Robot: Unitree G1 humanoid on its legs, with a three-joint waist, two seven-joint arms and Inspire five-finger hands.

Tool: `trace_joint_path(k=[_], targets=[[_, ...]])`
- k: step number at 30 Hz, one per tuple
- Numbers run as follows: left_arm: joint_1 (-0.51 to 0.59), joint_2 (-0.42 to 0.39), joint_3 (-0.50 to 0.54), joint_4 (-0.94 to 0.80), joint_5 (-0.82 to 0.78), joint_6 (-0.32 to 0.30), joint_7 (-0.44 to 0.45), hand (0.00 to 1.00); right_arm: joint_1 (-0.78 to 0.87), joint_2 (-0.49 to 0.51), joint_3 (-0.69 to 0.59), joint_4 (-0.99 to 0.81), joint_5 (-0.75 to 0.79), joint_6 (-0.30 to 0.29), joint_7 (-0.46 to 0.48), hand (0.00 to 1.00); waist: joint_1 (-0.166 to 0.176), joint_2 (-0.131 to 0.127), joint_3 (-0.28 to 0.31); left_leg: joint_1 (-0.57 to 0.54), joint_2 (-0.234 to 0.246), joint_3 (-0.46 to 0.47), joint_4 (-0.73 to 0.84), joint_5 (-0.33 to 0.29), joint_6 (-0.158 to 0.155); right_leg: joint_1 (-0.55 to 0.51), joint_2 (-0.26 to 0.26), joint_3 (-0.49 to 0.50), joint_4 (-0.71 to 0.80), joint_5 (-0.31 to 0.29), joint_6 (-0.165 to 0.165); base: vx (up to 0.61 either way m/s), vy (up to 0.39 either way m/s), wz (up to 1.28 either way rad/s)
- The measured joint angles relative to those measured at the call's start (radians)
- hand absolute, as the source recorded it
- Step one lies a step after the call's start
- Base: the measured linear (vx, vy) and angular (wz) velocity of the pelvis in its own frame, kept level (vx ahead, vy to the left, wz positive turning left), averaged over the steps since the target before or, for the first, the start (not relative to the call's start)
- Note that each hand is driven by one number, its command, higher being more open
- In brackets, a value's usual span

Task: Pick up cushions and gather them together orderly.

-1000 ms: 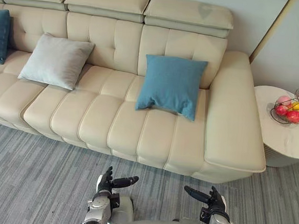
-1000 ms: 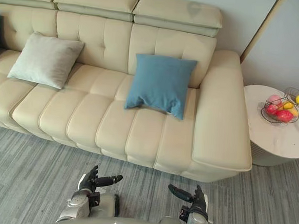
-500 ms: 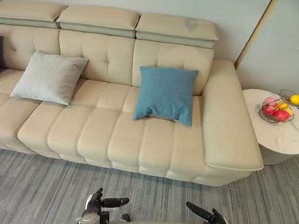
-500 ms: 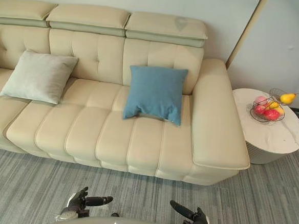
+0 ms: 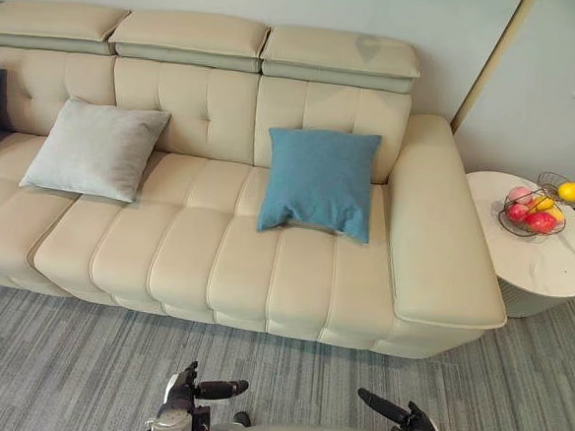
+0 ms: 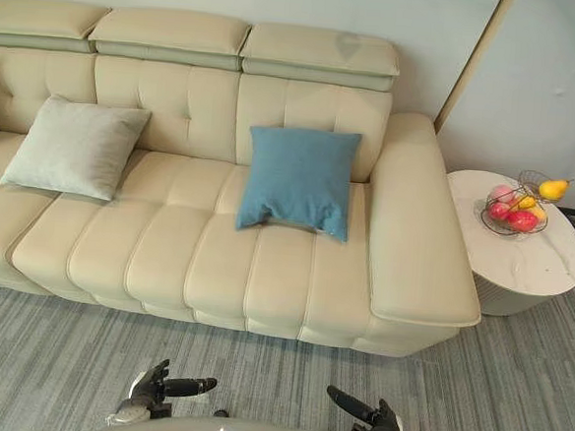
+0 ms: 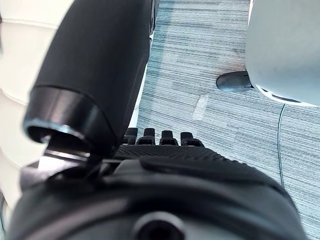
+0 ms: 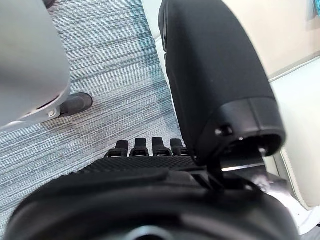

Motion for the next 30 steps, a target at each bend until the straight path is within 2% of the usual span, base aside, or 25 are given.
trace_joint_path(k=[7, 12, 16, 20, 21, 23, 26, 30], targets=[[0.003, -0.029, 0.076, -0.001, -0.087, 0.001, -0.003, 1.0, 0.017, 0.005, 0.002, -0.03, 0.018, 0.011, 0.0, 1.0, 0.0, 0.007, 0.03, 0.036, 0.007, 0.026, 0.0, -0.001, -0.001, 0.021, 0.001, 0.008, 0.012, 0.0, 0.001, -0.05, -0.008, -0.08], [0.007, -0.052, 0.087, -0.012, -0.094, 0.008, -0.004, 1.0, 0.032, 0.008, 0.026, -0.083, 0.021, 0.016, -0.001, 1.0, 0.001, 0.021, 0.039, 0.065, 0.039, 0.098, 0.0, -0.008, -0.013, 0.003, 0.022, 0.07, 0.035, 0.001, 0.003, -0.06, -0.028, -0.37], [0.006, -0.067, 0.113, -0.022, -0.094, 0.009, -0.005, 1.0, 0.043, 0.018, 0.026, -0.109, 0.022, 0.017, -0.003, 1.0, -0.001, 0.019, 0.042, 0.068, 0.072, 0.149, 0.026, -0.024, -0.035, -0.014, 0.049, 0.112, 0.045, 0.003, 0.003, -0.04, -0.056, -0.4], [0.006, -0.077, 0.154, -0.032, -0.091, 0.01, -0.005, 1.0, 0.046, 0.043, 0.046, -0.138, 0.022, 0.016, -0.002, 1.0, 0.005, 0.021, 0.046, 0.037, 0.148, 0.227, 0.195, -0.111, -0.065, -0.055, 0.11, 0.21, 0.086, 0.004, -0.016, 0.02, -0.12, -0.84], [0.003, -0.075, 0.164, -0.032, -0.084, 0.01, -0.006, 1.0, 0.044, 0.049, 0.048, -0.144, 0.021, 0.016, -0.002, 1.0, 0.006, 0.017, 0.048, 0.017, 0.163, 0.215, 0.258, -0.115, -0.059, -0.079, 0.122, 0.254, 0.104, 0.005, -0.022, 0.05, -0.146, -1.1], [0.0, -0.086, 0.183, -0.031, -0.083, 0.01, -0.006, 1.0, 0.042, 0.046, 0.054, -0.148, 0.02, 0.016, -0.004, 1.0, 0.004, 0.026, 0.049, -0.006, 0.177, 0.181, 0.314, -0.131, -0.033, -0.111, 0.143, 0.322, 0.121, 0.011, -0.03, 0.03, -0.091, -0.98], [-0.003, -0.089, 0.183, -0.03, -0.083, 0.01, -0.006, 1.0, 0.039, 0.041, 0.055, -0.148, 0.02, 0.018, -0.004, 1.0, -0.001, 0.031, 0.049, -0.004, 0.186, 0.183, 0.329, -0.141, -0.029, -0.142, 0.164, 0.382, 0.131, 0.021, -0.033, -0.01, -0.002, -0.71], [-0.005, -0.083, 0.192, -0.029, -0.082, 0.01, -0.007, 1.0, 0.01, 0.032, 0.092, -0.149, 0.017, 0.019, -0.001, 1.0, 0.0, 0.025, 0.055, 0.026, 0.221, 0.328, 0.321, -0.188, -0.054, -0.223, 0.229, 0.518, 0.134, 0.065, -0.035, -0.07, 0.058, -1.28]])
